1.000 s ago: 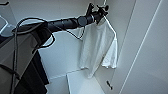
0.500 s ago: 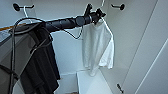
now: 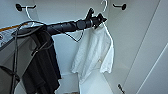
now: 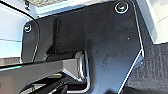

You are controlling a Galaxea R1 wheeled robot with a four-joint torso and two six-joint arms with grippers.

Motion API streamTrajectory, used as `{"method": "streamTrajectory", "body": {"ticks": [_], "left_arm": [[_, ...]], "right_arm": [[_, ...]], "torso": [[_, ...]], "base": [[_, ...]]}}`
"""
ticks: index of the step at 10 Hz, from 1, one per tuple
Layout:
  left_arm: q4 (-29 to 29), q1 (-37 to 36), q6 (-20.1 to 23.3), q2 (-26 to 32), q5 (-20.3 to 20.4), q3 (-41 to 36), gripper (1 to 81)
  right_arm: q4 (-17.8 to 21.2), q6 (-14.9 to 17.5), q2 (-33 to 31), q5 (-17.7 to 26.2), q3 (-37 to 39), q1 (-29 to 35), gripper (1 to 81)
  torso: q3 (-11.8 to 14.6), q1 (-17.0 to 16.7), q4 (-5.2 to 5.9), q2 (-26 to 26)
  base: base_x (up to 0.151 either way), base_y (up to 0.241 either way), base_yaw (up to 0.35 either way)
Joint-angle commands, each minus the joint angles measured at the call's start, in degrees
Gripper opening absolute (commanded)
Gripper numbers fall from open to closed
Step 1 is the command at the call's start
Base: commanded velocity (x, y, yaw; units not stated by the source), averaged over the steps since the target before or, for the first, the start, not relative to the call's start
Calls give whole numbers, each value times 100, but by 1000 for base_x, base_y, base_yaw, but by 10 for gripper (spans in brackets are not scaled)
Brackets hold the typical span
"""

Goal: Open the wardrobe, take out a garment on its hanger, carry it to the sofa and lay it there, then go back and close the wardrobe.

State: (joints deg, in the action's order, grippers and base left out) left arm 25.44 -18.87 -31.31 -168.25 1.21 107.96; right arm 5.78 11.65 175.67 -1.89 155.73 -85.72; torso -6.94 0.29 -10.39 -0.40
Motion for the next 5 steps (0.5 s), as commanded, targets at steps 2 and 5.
{"method": "streamTrajectory", "body": {"ticks": [2, 5], "left_arm": [[-268, -824, 169, 72, 231, -363, 10], [-277, -605, 160, -452, 196, -242, 10]], "right_arm": [[64, -14, -3, 338, -27, 226, 811], [64, -14, -2, 277, -35, 226, 811]], "torso": [[0, 0, 0, 0], [0, -2, 0, 0]], "base": [[0, 0, 0], [0, 0, 0]]}}
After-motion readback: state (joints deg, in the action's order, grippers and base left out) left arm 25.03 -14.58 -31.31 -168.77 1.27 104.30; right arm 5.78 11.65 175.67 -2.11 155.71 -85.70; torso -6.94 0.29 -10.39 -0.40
